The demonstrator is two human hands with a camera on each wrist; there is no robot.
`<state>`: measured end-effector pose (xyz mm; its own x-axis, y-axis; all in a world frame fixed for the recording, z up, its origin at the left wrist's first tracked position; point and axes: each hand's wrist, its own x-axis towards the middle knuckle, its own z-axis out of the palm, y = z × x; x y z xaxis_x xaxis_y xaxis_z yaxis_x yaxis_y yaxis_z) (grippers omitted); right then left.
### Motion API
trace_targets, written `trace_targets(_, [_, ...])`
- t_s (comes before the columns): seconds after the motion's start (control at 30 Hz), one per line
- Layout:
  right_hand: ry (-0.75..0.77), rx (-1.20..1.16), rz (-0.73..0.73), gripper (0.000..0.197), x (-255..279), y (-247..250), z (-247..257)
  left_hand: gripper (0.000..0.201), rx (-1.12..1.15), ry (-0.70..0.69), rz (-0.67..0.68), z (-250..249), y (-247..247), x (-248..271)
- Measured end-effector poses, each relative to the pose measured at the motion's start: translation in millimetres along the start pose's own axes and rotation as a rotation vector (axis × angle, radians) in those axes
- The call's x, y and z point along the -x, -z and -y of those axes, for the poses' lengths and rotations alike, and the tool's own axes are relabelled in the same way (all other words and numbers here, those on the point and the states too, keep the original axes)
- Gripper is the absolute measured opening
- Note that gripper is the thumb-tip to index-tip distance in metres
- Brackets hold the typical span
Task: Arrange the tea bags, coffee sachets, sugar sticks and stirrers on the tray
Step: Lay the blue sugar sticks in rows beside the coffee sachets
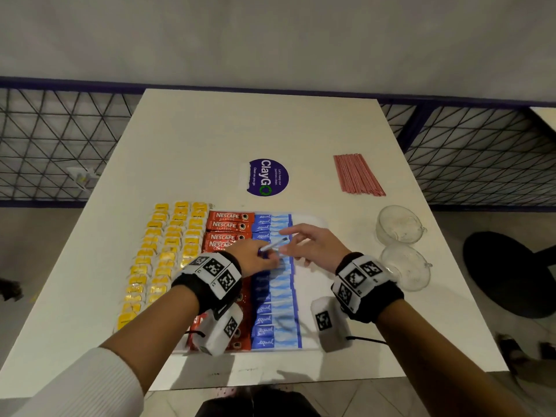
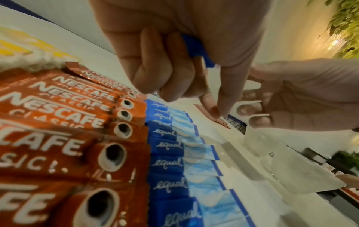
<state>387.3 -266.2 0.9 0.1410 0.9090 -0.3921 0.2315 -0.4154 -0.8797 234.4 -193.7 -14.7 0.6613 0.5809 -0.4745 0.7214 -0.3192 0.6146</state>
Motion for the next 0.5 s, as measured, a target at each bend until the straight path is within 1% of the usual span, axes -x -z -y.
trace_targets(0.07, [0.047, 0.06, -0.004, 0.013, -1, -4, 2, 0.015, 0.034, -0.007, -0.01, -2, -1, 1])
trace_targets(0.13, [0.042, 0.134, -0.042, 0.009, -1, -4, 1, 0.014, 0.128, -0.018, -0.007, -3, 0, 2])
trace_targets(0.23, [-0.023, 0.171, -0.067, 0.025, -2, 1, -4, 0.014, 0.321, 0.007, -0.028, -4, 6, 6])
trace_targets(0.27, [-0.05, 0.163, -0.062, 0.027, -2, 2, -5, 0.012, 0.411, 0.02, -0.032, -4, 8, 8])
trace_targets(0.33, [-0.097, 0.105, -0.053, 0.024, 0, 4, -7, 0.008, 0.572, 0.032, -0.043, -4, 12, 13])
trace_targets(0.43, [-0.092, 0.0, -0.072, 0.019, 3, 4, -11, 0.02, 0.736, 0.057, -0.083, -3, 13, 18])
trace_targets(0.5, [-0.067, -0.017, -0.082, 0.019, 4, 3, -16, 0.022, 0.761, 0.059, -0.112, 0, 10, 19])
